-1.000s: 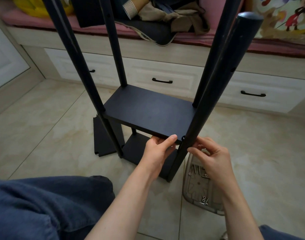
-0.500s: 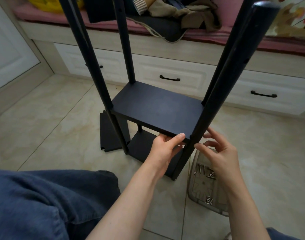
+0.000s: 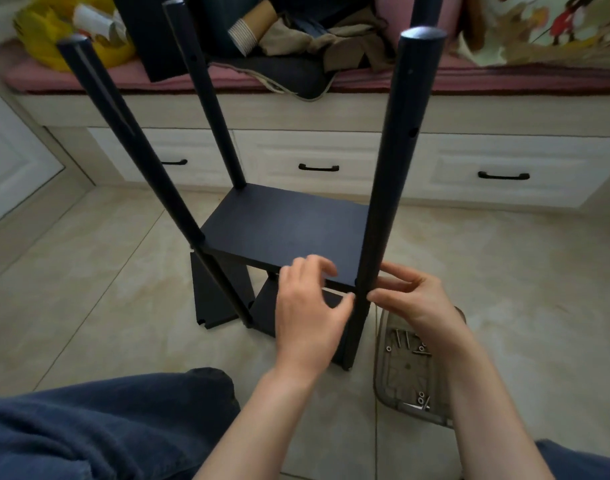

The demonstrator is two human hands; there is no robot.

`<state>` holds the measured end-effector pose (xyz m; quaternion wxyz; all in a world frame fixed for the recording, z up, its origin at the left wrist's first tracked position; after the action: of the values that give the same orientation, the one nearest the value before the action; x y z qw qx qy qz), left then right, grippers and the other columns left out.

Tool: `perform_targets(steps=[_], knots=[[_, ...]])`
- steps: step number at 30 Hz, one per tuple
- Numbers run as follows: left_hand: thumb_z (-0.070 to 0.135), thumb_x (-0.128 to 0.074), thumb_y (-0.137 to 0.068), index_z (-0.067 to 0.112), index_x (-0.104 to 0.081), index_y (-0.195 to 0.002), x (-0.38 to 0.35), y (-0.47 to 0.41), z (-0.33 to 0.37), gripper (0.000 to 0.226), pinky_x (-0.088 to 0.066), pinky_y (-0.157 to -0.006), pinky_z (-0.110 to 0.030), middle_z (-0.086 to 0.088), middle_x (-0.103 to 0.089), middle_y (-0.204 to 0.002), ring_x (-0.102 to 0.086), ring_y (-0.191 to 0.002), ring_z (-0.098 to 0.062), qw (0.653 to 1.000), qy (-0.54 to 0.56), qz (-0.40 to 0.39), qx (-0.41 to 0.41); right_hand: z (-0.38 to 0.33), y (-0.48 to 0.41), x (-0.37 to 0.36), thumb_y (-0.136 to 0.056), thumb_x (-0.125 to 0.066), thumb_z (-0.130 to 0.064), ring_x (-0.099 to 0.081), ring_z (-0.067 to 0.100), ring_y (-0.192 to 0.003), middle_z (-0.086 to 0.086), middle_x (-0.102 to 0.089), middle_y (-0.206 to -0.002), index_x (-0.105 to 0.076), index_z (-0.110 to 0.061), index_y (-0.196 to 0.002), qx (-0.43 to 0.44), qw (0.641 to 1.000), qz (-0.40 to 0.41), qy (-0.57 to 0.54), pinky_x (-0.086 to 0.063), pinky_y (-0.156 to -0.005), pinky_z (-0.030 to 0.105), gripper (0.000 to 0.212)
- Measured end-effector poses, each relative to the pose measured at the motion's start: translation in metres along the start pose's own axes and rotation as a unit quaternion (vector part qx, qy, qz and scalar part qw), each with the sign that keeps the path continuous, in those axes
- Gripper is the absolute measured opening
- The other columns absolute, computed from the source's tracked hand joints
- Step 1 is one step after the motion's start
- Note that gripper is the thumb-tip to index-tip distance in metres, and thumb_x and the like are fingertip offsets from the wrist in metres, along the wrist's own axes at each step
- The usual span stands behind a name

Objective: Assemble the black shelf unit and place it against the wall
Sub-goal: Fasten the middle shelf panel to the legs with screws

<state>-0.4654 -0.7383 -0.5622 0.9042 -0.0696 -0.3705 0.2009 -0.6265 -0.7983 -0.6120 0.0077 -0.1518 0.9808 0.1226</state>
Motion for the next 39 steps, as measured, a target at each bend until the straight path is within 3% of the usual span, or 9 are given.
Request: perform_targets(steps=[3,9,12,15,19,22,25,34,39], knots=[[0.041,-0.085,-0.074,0.027,-0.058,-0.123,-0.025,-0.009,0.014,0.058,-0.032,-0.101,-0.030,0.012,-0.050,-0.123,-0.031,-0.123,-0.012,0.985,-0.103,-0.102,-0.090,-0.001,0.000,0.000,-0.079,-0.074,0.003,-0.073,0.024,-0.100,0.008,-0.077,-0.102,-0.069,-0.023,-0.115,-0.002,1.000,-0.015,-0.015,-0.051,-0.100,0.049,0.045],[0.043,-0.086,-0.071,0.025,-0.066,-0.112,-0.025,-0.019,0.016,0.049,-0.023,-0.094,-0.030,0.016,-0.062,-0.110,-0.035,-0.119,-0.010,0.981,-0.094,-0.072,-0.152,0.004,-0.002,0.000,-0.081,-0.074,0.000,-0.072,0.024,-0.103,0.007,-0.076,-0.105,-0.070,-0.025,-0.115,-0.008,0.999,-0.041,-0.027,-0.051,-0.100,0.047,0.043],[0.040,-0.086,-0.071,0.028,-0.067,-0.113,-0.025,-0.019,0.015,0.048,-0.021,-0.096,-0.030,0.023,-0.056,-0.110,-0.036,-0.121,-0.009,0.984,-0.080,-0.064,-0.144,0.007,-0.003,0.001,-0.088,-0.071,-0.022,-0.070,0.024,-0.107,0.007,-0.075,-0.108,-0.071,-0.028,-0.118,-0.012,0.997,-0.060,-0.055,-0.052,-0.094,0.040,0.031],[0.036,-0.088,-0.071,0.030,-0.067,-0.113,-0.027,-0.018,0.016,0.048,-0.021,-0.097,-0.030,0.027,-0.050,-0.108,-0.036,-0.121,-0.007,0.986,-0.075,-0.062,-0.139,0.004,-0.006,0.002,-0.099,-0.056,-0.025,-0.072,0.023,-0.101,0.009,-0.076,-0.104,-0.061,-0.025,-0.131,0.000,0.997,-0.015,-0.069,-0.057,-0.083,0.033,0.032],[0.033,-0.090,-0.070,0.029,-0.067,-0.112,-0.027,-0.018,0.013,0.047,-0.027,-0.105,-0.038,0.025,-0.050,-0.109,-0.038,-0.123,-0.009,0.988,-0.073,-0.055,-0.126,0.005,-0.011,0.000,-0.096,-0.062,-0.033,-0.075,0.012,-0.082,0.010,-0.074,-0.104,-0.036,-0.022,-0.148,-0.042,0.995,0.079,-0.031,-0.058,-0.064,0.020,0.059],[0.032,-0.089,-0.071,0.029,-0.068,-0.112,-0.027,-0.017,0.012,0.047,-0.030,-0.111,-0.045,0.025,-0.051,-0.108,-0.042,-0.122,-0.010,0.989,-0.066,-0.051,-0.122,0.005,-0.016,-0.006,-0.093,-0.063,-0.045,-0.073,0.014,-0.085,0.006,-0.075,-0.097,-0.066,-0.012,-0.118,-0.056,0.994,0.076,0.048,-0.061,-0.080,0.034,0.042],[0.032,-0.088,-0.073,0.031,-0.068,-0.114,-0.025,-0.017,0.012,0.045,-0.020,-0.120,-0.047,0.025,-0.053,-0.110,-0.045,-0.124,-0.009,0.988,-0.057,-0.056,-0.129,0.002,-0.015,-0.012,-0.094,-0.061,-0.044,-0.072,0.017,-0.089,0.005,-0.075,-0.090,-0.070,-0.021,-0.090,-0.054,0.996,0.054,0.054,-0.059,-0.088,0.041,0.026],[0.047,-0.072,-0.085,0.033,-0.051,-0.141,-0.029,-0.013,0.001,0.061,0.007,-0.124,-0.027,0.020,-0.046,-0.147,-0.025,-0.151,-0.007,0.984,-0.071,-0.085,-0.138,0.003,-0.017,-0.011,-0.096,-0.060,-0.040,-0.071,0.018,-0.094,0.007,-0.074,-0.098,-0.062,-0.024,-0.086,-0.062,0.995,0.039,0.065,-0.058,-0.090,0.038,0.019],[0.061,-0.049,-0.090,0.030,-0.051,-0.144,-0.033,-0.009,0.001,0.063,-0.010,-0.126,-0.044,0.010,-0.049,-0.152,-0.024,-0.152,-0.011,0.970,-0.141,-0.104,-0.170,0.000,-0.010,-0.005,-0.098,-0.059,-0.031,-0.074,0.012,-0.089,0.004,-0.075,-0.098,-0.066,-0.020,-0.098,-0.039,0.999,0.013,0.020,-0.059,-0.080,0.025,0.013]])
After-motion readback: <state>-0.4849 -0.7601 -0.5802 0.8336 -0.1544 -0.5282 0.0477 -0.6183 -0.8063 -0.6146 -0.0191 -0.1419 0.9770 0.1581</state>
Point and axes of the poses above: each hand's wrist, its own y-axis away from the middle knuckle, its own x-axis out of the back of the hand, z = x × y, the point moved 7 cm from there along -y, towards the middle knuckle
